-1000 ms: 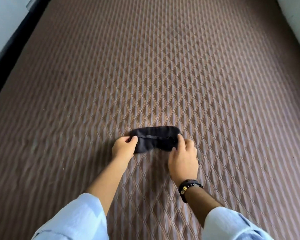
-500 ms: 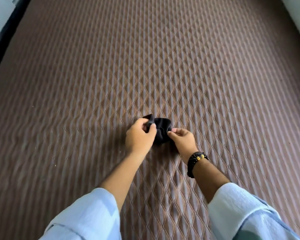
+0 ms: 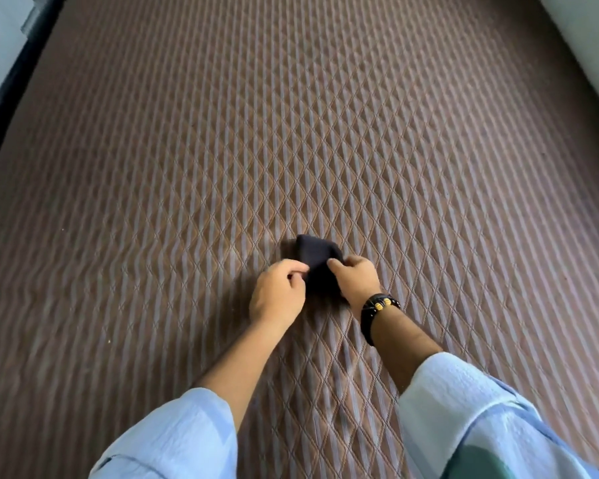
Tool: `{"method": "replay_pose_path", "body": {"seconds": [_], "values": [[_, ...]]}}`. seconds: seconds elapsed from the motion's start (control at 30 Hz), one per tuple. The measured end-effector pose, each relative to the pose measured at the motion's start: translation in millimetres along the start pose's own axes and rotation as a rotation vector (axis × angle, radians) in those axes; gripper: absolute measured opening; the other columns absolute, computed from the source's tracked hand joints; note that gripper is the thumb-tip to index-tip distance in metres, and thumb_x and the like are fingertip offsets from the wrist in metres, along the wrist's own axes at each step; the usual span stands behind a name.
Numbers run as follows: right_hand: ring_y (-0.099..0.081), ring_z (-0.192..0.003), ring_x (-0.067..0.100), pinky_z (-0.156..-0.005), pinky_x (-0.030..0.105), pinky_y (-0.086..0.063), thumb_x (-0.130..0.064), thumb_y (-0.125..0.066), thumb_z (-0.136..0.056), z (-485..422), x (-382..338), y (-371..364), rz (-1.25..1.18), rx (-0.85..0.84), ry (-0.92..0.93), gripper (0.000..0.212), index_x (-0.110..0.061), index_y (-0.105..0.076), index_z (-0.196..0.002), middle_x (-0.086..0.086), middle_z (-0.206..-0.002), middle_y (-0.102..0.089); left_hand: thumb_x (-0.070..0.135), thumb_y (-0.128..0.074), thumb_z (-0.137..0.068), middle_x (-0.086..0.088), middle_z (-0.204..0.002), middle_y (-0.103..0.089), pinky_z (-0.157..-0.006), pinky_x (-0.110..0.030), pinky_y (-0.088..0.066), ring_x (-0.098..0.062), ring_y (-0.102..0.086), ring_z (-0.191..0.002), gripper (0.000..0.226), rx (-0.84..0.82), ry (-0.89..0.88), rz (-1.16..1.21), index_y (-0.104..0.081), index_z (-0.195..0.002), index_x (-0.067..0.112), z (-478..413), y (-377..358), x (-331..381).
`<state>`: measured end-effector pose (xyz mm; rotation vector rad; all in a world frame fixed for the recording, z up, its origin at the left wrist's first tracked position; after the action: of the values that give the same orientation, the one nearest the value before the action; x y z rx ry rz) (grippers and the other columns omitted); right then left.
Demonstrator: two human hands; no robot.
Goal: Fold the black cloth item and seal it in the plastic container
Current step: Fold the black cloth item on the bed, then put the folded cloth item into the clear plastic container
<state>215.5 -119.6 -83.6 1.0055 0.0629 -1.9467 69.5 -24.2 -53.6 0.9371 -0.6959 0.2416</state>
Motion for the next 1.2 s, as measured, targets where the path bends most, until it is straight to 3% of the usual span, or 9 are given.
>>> {"method": "replay_pose_path", "body": {"seconds": [0.07,0.2,0.33,0.43,0.57,0.7,0.83,1.03,1.2], "values": [[-0.054,-0.058,0.014,-0.056,0.029,-0.051,-0.022,-0.062,-0.1,12,5,10,-0.294,-0.041,-0.065,0.02,-0.016,-0.059,-0.082,0.003,-0.07,-0.056,0.031,-0.064,-0.098,-0.005,-0.132,-0.067,-0.104,-0.044,-0.054,-0.027,-0.066,-0.12,0.038,0.112,0.155,0.156,-0.064,-0.134,0.019,14,12,-3],[-0.042,-0.042,0.007,-0.041,0.021,-0.033,-0.018,-0.06,-0.102,54,2,50,-0.655,-0.075,-0.086,0.022,-0.018,-0.054,-0.08,-0.003,-0.056,-0.051,0.053,-0.067,-0.095,-0.009,-0.148,-0.06,-0.115,-0.047,-0.048,-0.03,-0.059,-0.136,0.073,-0.336,0.517,0.723,-0.047,-0.153,0.014,52,-28,36],[-0.041,-0.052,0.008,-0.045,0.02,-0.027,-0.026,-0.063,-0.099,121,-13,118,-0.536,-0.032,-0.018,0.019,-0.023,-0.056,-0.083,-0.004,-0.064,-0.051,0.026,-0.065,-0.102,-0.017,-0.129,-0.071,-0.078,-0.035,-0.055,-0.029,-0.068,-0.107,0.044,-0.416,0.428,0.912,-0.059,-0.139,0.002,88,-35,121],[-0.049,-0.065,0.011,-0.058,0.026,-0.034,-0.036,-0.067,-0.096,185,-15,178,-0.46,0.013,-0.011,0.016,-0.02,-0.066,-0.096,-0.003,-0.077,-0.06,0.012,-0.058,-0.106,-0.012,-0.114,-0.071,-0.064,-0.03,-0.052,-0.022,-0.068,-0.091,0.03,-0.472,0.238,0.807,-0.059,-0.135,0.008,125,-31,188],[-0.057,-0.07,0.011,-0.06,0.025,-0.04,-0.046,-0.066,-0.095,307,-10,287,-0.662,0.218,0.084,0.027,-0.019,-0.068,-0.1,-0.001,-0.089,-0.06,0.013,-0.054,-0.108,-0.015,-0.123,-0.069,-0.066,-0.027,-0.058,-0.018,-0.068,-0.094,0.028,-0.697,-0.089,0.548,-0.061,-0.134,0.007,222,-32,285],[-0.057,-0.068,0.007,-0.06,0.023,-0.044,-0.03,-0.066,-0.098,441,24,380,-0.671,0.415,0.125,0.014,-0.018,-0.072,-0.101,-0.005,-0.082,-0.065,0.014,-0.05,-0.109,-0.012,-0.109,-0.069,-0.053,-0.02,-0.058,-0.016,-0.067,-0.088,0.025,-0.965,-0.296,0.387,-0.062,-0.129,0.005,354,-41,363],[-0.051,-0.061,0.009,-0.054,0.021,-0.044,-0.02,-0.067,-0.097,584,96,448,-0.739,0.661,0.095,0.008,-0.016,-0.07,-0.09,-0.002,-0.075,-0.062,0.018,-0.05,-0.109,-0.004,-0.093,-0.068,-0.063,-0.025,-0.052,-0.013,-0.064,-0.075,0.016,-1.188,-0.441,0.22,-0.065,-0.113,0.013,509,-61,410],[-0.05,-0.047,0.012,-0.045,0.022,-0.042,-0.012,-0.07,-0.093,769,239,495,-0.893,1.008,-0.032,0.012,-0.01,-0.066,-0.082,0.002,-0.062,-0.057,0.011,-0.059,-0.105,-0.003,-0.063,-0.044,-0.046,-0.012,-0.049,-0.004,-0.045,-0.043,0.018,-1.353,-0.618,0.11,-0.066,-0.117,-0.001,722,-114,425],[-0.059,-0.058,0.016,-0.052,0.027,-0.049,-0.015,-0.075,-0.091,875,366,507,-0.879,1.206,-0.233,0.014,-0.01,-0.065,-0.082,0.005,-0.07,-0.064,0.011,-0.067,-0.101,-0.01,-0.071,-0.056,-0.05,-0.015,-0.057,-0.015,-0.054,-0.058,0.021,-1.369,-0.667,-0.011,-0.071,-0.114,-0.005,859,-182,385]]}}
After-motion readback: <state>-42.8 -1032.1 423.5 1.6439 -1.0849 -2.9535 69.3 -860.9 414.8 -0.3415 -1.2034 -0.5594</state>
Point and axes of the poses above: each hand's wrist, its own z-axis away from the middle knuckle, its own y-axis out of the back of the hand, x = y × z, the point moved 7 cm from there along -z, towards the middle knuckle
